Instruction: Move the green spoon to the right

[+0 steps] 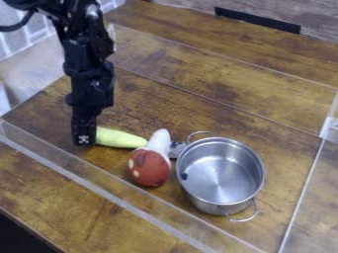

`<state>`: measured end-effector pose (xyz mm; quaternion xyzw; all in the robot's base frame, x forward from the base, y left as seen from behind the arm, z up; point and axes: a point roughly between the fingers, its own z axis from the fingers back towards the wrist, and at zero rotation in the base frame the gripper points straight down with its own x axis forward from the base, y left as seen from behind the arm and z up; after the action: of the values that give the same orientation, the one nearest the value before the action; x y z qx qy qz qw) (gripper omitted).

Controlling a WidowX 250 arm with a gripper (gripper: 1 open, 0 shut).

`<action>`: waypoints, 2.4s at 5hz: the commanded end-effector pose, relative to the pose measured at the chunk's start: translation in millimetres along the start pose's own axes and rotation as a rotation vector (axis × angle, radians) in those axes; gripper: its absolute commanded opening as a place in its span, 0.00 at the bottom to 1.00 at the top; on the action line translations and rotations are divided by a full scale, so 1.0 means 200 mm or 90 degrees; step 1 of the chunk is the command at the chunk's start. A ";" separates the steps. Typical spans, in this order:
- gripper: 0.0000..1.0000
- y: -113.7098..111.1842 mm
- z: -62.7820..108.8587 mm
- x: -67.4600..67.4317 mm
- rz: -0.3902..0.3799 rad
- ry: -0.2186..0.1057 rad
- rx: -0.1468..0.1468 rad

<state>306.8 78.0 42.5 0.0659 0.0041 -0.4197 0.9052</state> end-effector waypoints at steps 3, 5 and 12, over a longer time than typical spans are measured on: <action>0.00 0.21 0.38 0.15 0.055 0.001 0.104; 0.00 0.24 0.53 0.57 0.169 0.006 0.136; 0.00 0.24 0.36 0.93 0.010 -0.070 0.143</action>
<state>451.5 -41.0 78.5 0.1320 -0.0542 -0.4197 0.8964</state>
